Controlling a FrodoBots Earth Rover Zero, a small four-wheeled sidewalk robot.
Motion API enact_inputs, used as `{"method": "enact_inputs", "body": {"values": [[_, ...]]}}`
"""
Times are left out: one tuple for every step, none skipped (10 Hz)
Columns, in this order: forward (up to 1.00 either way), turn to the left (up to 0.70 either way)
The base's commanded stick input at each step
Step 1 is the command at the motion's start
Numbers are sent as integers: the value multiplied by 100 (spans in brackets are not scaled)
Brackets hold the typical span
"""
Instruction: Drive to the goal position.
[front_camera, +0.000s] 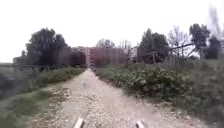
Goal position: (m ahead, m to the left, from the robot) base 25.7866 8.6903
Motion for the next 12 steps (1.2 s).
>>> {"method": "enact_inputs", "body": {"values": [[70,0],[70,0],[70,35],[70,35],[69,9],[69,0],[68,0],[67,0],[67,0],[67,0],[67,0],[67,0]]}}
